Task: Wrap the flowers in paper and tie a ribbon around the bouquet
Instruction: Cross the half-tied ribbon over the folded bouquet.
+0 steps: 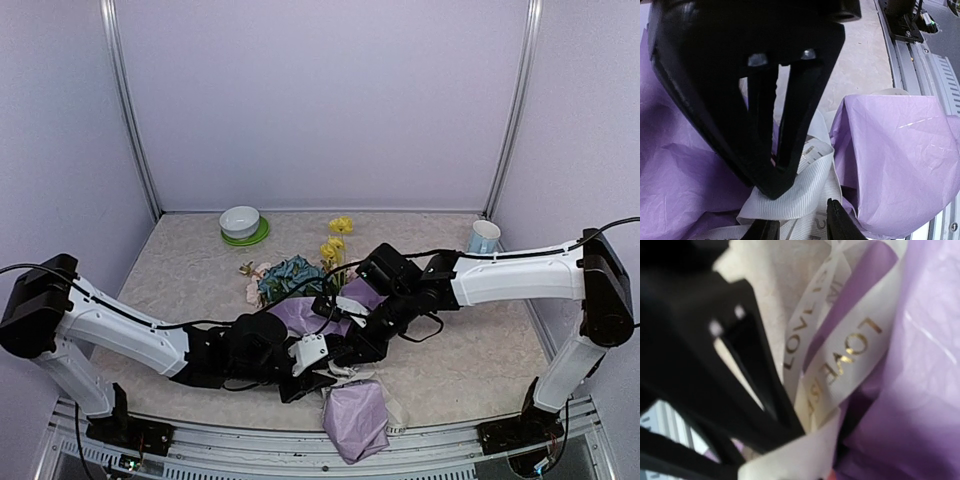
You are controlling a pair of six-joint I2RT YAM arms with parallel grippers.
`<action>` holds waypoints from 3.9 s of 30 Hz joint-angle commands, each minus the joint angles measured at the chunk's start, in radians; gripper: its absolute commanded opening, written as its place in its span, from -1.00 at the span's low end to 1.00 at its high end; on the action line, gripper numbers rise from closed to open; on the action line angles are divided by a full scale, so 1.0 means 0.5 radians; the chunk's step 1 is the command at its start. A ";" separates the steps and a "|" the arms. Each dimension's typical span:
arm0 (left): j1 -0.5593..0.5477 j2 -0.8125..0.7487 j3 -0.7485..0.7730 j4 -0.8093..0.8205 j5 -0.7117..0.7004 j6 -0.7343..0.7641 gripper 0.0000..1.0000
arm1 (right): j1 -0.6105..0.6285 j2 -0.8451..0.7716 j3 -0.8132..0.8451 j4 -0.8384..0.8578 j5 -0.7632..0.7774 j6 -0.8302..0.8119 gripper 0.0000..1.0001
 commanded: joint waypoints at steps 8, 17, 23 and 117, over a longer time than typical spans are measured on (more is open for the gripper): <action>0.036 -0.055 0.026 0.010 0.065 -0.023 -0.37 | -0.033 -0.118 -0.019 -0.016 0.018 0.019 -0.70; 0.039 -0.191 -0.031 -0.128 -0.271 0.224 -0.18 | -0.103 -0.074 -0.016 -0.066 -0.023 -0.050 -0.75; 0.065 -0.049 0.029 -0.111 -0.255 0.368 0.09 | -0.132 -0.095 -0.036 -0.036 -0.072 -0.058 -0.66; 0.011 -0.119 -0.147 0.023 0.141 0.130 -0.99 | -0.034 0.201 0.224 -0.103 -0.230 -0.347 -1.00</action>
